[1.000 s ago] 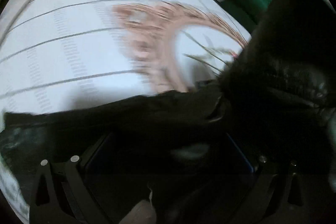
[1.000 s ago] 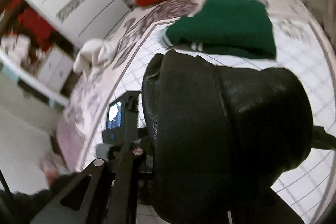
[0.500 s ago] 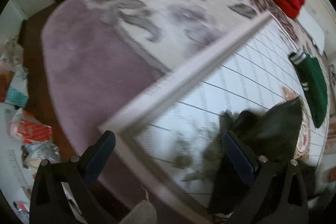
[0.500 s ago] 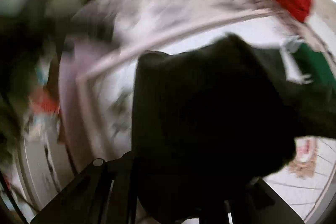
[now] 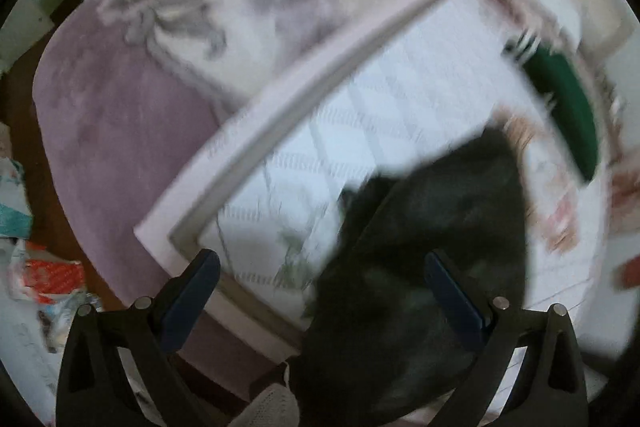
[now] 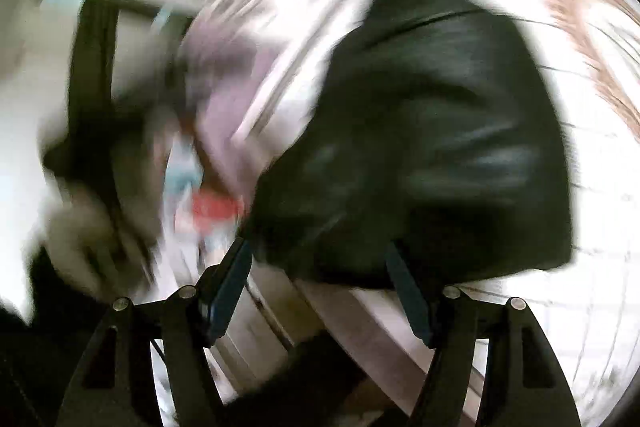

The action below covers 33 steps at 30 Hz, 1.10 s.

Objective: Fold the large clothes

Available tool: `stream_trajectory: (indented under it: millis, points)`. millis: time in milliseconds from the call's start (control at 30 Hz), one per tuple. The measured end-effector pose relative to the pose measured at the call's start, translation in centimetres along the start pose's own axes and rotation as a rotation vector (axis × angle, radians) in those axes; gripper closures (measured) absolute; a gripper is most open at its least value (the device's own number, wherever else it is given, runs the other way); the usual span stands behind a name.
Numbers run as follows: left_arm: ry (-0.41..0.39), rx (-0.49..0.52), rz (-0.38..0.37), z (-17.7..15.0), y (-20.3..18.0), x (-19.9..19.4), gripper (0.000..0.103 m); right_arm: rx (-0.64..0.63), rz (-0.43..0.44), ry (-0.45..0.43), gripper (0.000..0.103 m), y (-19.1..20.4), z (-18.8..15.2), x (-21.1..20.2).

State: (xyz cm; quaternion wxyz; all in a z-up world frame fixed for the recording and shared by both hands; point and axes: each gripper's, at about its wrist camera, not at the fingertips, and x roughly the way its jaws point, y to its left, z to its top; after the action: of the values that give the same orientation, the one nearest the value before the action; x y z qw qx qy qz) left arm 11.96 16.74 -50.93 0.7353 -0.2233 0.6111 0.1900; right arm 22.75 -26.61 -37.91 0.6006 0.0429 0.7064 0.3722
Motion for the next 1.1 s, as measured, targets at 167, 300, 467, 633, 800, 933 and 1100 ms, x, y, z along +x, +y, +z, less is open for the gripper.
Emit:
stream_trajectory:
  millis: [167,300,467,633,800,933,1100]
  points:
    - [0.140,-0.043,0.042,-3.9,2.0,7.1,0.000,0.065,-0.223,-0.077,0.031,-5.7,4.2,-0.5]
    - [0.134,-0.092,-0.005,-3.6,2.9,7.7,0.000,0.125,-0.136,-0.016,0.000,-12.2,7.6,3.5]
    - [0.118,-0.062,0.024,-2.4,2.2,7.2,0.000,0.183,0.195,0.076,0.006,-16.1,8.0,8.2]
    - [0.016,-0.075,0.057,-0.2,1.6,3.1,0.000,0.404,0.143,-0.107,0.032,-16.1,3.0,4.7]
    - [-0.115,-0.012,0.124,0.6,-1.0,-1.5,0.000,0.875,0.116,-0.334,0.019,-19.0,-8.8,1.1]
    - [-0.068,0.030,0.061,-0.8,-4.3,-0.4,0.000,0.894,0.059,-0.073,0.016,-18.0,-14.7,1.7]
    - [-0.015,0.084,0.038,-3.0,-9.1,2.4,0.000,0.754,-0.250,-0.238,0.023,-15.8,-16.1,-7.0]
